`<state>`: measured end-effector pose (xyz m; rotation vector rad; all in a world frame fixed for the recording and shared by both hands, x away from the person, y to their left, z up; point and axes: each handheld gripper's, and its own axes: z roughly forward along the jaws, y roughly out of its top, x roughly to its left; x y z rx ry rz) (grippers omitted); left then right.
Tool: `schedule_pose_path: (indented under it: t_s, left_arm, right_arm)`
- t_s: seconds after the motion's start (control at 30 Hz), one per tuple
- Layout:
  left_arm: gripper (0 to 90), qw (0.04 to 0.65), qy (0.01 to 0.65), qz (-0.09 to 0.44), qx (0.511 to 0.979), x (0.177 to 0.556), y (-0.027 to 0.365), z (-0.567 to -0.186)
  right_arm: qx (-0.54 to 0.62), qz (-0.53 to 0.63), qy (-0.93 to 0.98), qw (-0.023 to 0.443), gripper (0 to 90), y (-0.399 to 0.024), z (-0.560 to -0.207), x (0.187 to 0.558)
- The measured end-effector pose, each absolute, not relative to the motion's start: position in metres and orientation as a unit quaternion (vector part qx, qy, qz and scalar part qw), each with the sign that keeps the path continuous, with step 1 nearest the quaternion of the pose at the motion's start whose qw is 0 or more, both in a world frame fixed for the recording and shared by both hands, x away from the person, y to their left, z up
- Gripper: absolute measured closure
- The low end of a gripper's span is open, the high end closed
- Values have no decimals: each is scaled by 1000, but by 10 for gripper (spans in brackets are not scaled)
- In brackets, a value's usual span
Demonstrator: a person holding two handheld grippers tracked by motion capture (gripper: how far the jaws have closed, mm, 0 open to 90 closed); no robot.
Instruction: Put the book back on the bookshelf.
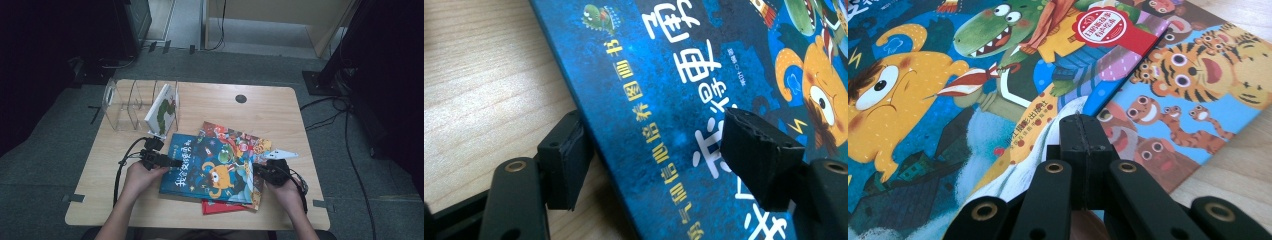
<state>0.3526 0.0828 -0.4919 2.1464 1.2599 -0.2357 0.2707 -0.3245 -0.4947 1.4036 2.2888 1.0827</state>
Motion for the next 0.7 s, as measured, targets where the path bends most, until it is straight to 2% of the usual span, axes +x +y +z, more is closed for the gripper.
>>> schedule_pose_path:
  t_s: [0.5, 0.7]
  left_arm:
    - [291, 313, 507, -92, 798, 351, 84, -491]
    - [357, 324, 525, -120, 778, 353, 91, -493]
  right_arm:
    - [479, 376, 783, 125, 900, -319, -496, 271]
    - [481, 376, 782, 124, 900, -320, -496, 271]
